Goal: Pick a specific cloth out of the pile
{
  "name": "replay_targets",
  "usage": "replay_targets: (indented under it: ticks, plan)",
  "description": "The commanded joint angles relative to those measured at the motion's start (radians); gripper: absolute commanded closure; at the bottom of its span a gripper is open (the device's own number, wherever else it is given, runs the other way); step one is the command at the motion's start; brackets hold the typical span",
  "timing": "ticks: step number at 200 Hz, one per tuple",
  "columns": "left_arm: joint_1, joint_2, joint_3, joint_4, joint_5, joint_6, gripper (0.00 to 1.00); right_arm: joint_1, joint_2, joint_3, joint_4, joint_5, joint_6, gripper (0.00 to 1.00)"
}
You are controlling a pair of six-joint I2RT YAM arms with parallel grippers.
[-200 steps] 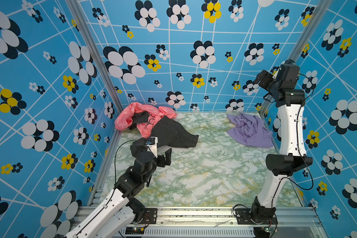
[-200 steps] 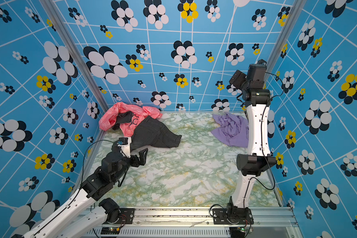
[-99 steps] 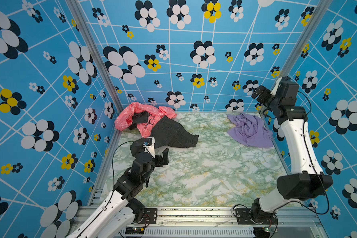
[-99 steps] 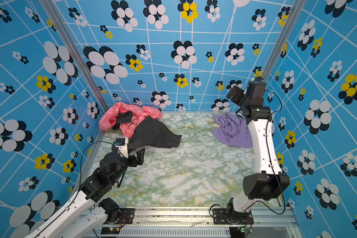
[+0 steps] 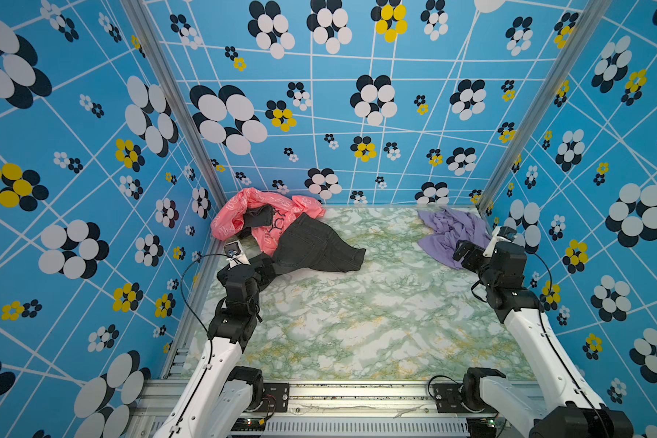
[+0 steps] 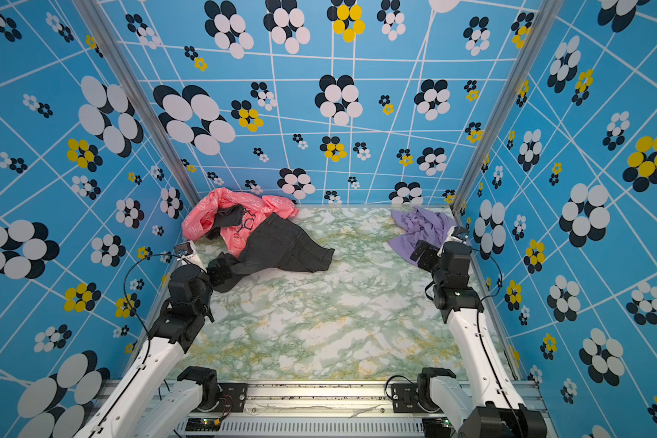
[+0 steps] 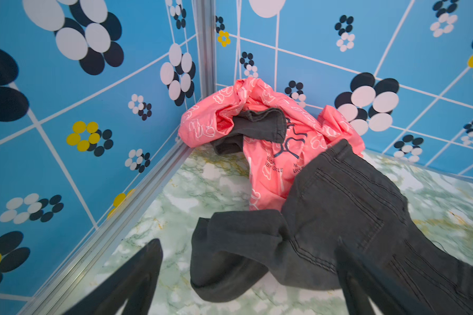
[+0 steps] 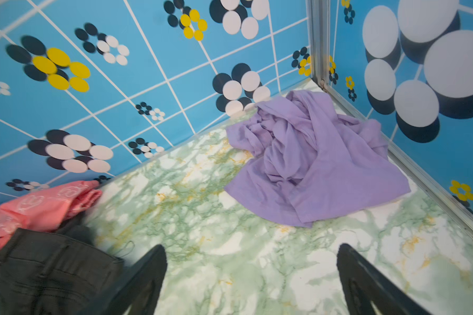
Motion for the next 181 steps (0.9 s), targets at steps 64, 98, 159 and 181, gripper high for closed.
replay_targets:
  ticks: [64,98,159,181]
  plan:
    - [0.085,0.396,-0.221,0.661,0.045,0.077,0.01,0.001,0.182,-0.304,0.604,0.072,-0.223,0.01]
    - [0.088,0.568,-0.226,0.835,0.119,0.131,0.01,0.001,0.310,-0.349,0.799,0.025,-0.251,0.01]
    - [0.083,0.720,-0.219,0.950,0.257,0.179,0.01,0.007,0.548,-0.393,1.120,-0.002,-0.240,0.01]
    - [0.063,0.734,-0.168,0.876,0.243,0.208,0.01,0.035,0.558,-0.323,0.999,0.006,-0.271,0.01]
